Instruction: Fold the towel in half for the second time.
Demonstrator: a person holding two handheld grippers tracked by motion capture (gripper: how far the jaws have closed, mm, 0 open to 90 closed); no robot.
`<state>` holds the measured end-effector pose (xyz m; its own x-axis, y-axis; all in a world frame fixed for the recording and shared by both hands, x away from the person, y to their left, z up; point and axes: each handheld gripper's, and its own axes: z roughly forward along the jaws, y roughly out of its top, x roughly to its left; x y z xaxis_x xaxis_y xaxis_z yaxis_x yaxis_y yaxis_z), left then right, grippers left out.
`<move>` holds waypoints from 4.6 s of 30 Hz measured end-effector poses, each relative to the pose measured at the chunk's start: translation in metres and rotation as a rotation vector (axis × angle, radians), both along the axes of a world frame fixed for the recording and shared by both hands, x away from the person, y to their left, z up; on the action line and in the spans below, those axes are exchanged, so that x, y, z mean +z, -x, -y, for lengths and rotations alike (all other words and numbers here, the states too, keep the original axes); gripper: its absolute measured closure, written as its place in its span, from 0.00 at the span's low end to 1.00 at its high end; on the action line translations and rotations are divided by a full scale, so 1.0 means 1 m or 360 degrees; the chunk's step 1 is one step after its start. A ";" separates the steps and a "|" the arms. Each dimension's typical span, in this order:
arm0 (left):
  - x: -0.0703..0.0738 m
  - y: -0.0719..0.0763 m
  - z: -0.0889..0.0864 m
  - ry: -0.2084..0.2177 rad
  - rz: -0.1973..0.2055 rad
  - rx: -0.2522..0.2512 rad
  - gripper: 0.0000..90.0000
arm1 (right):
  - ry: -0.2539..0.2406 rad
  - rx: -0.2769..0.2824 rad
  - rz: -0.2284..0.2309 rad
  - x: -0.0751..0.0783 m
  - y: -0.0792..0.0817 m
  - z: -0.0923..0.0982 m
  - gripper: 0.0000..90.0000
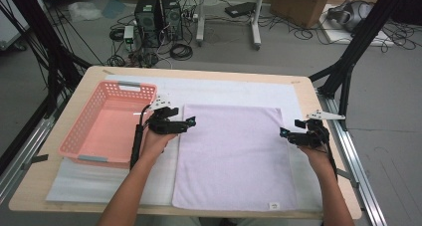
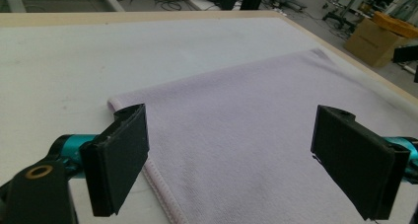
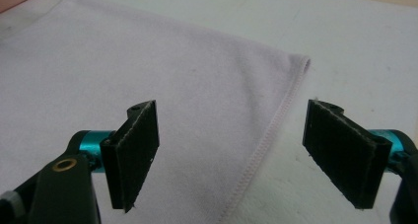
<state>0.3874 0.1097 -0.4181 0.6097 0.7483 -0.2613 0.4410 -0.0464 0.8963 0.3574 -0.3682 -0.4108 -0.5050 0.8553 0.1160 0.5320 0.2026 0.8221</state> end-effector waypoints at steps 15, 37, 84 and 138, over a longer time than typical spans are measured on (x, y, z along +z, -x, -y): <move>-0.011 -0.033 0.003 -0.0082 -0.0180 0.0136 0.21 | 0.0028 -0.0042 -0.0111 -0.005 -0.032 -0.007 0.23; -0.030 -0.061 0.027 -0.0481 -0.0266 0.0288 0.34 | 0.0090 -0.0268 -0.0179 -0.037 -0.064 -0.006 0.41; 0.027 -0.030 0.000 -0.0054 -0.0096 0.0172 0.96 | -0.0059 -0.0186 0.0052 0.014 -0.040 -0.012 0.95; -0.013 0.064 -0.001 -0.0183 -0.0078 -0.0083 0.95 | 0.0060 -0.0045 -0.0016 0.007 0.038 -0.013 0.96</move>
<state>0.3235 0.1107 -0.4312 0.6372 0.7427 -0.2059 0.4786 -0.1719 0.8610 0.3195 -0.3556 -0.4038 -0.4795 0.8730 0.0887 0.5464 0.2180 0.8087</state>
